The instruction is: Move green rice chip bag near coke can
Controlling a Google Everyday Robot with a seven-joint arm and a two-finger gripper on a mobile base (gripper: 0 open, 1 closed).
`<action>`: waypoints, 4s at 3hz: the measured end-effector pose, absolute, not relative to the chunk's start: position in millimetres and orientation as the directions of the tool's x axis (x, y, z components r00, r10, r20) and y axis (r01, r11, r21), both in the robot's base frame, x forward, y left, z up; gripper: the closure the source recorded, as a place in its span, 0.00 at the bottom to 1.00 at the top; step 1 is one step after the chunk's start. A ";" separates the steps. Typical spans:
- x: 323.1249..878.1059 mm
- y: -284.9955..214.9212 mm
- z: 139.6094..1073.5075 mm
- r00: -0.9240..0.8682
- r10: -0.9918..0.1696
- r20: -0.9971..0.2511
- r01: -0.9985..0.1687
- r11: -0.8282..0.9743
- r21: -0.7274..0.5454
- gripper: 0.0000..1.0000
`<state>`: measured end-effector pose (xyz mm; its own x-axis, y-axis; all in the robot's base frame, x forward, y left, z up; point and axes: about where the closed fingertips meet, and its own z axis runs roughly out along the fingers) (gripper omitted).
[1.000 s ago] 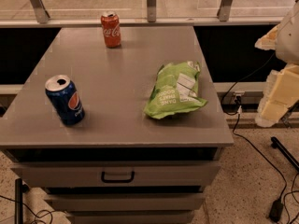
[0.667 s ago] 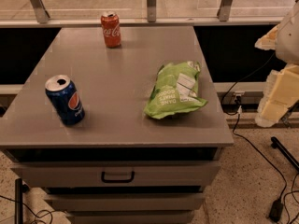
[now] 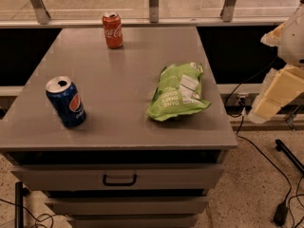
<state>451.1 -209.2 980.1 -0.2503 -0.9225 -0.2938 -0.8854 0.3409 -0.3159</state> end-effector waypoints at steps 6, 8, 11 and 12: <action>537.8 -144.3 927.0 -0.163 -0.735 -0.658 -0.898 0.388 -0.210 0.00; 538.0 -120.4 879.1 -0.155 -0.745 -0.648 -0.921 0.347 -0.178 0.00; 539.7 -89.6 846.7 -0.136 -0.766 -0.628 -0.930 0.318 -0.187 0.17; 539.5 -86.2 843.5 -0.130 -0.778 -0.615 -0.929 0.312 -0.199 0.41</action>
Offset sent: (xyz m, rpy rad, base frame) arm 0.0824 0.0402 -0.0181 0.4564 -0.1865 0.0539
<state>539.5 -86.2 843.5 -0.1297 -0.7781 -0.6146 -0.9289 0.3122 -0.1993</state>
